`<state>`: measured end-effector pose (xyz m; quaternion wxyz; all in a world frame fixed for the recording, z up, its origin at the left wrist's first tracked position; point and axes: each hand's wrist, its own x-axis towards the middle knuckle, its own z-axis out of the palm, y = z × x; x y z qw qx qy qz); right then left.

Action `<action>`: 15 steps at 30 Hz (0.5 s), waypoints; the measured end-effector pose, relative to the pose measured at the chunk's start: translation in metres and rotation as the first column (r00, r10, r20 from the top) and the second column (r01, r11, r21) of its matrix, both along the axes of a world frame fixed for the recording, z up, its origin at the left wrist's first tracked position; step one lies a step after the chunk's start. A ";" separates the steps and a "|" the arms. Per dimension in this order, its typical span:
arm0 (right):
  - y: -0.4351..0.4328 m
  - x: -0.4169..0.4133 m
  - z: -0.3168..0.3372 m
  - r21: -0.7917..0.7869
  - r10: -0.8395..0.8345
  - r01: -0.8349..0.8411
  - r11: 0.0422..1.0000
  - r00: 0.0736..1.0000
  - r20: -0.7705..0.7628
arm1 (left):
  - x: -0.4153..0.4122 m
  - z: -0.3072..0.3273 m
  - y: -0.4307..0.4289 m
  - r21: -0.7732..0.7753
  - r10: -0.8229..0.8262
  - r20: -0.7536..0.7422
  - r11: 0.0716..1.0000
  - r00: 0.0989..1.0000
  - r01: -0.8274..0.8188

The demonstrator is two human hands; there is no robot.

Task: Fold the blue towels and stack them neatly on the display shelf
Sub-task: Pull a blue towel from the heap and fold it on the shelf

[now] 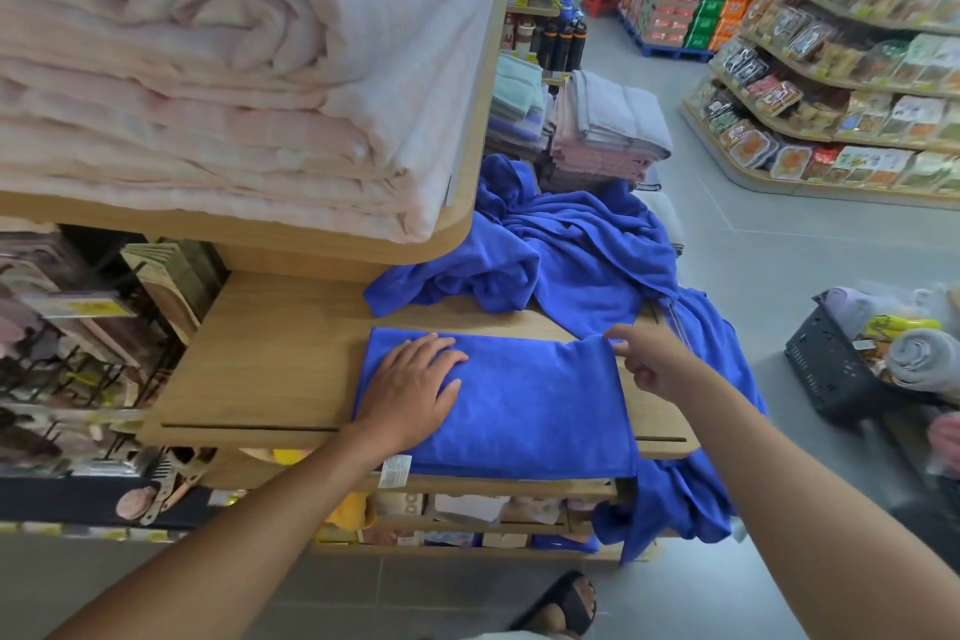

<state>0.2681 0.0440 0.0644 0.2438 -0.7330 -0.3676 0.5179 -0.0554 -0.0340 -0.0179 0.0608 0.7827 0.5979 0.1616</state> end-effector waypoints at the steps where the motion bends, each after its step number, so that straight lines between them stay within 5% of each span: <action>1: 0.002 0.001 0.003 -0.038 -0.025 0.024 0.999 0.999 -0.039 | 0.000 0.000 0.000 -0.004 0.000 0.000 1.000 1.000 0.000; 11: 0.015 0.011 0.007 -0.240 -0.277 0.222 0.945 0.933 -0.231 | -0.001 0.001 0.000 -0.011 -0.002 0.002 1.000 1.000 0.002; 15: 0.009 0.022 0.009 -0.121 -0.181 0.173 0.977 0.982 -0.058 | -0.002 0.001 0.001 -0.008 0.000 0.001 1.000 1.000 0.000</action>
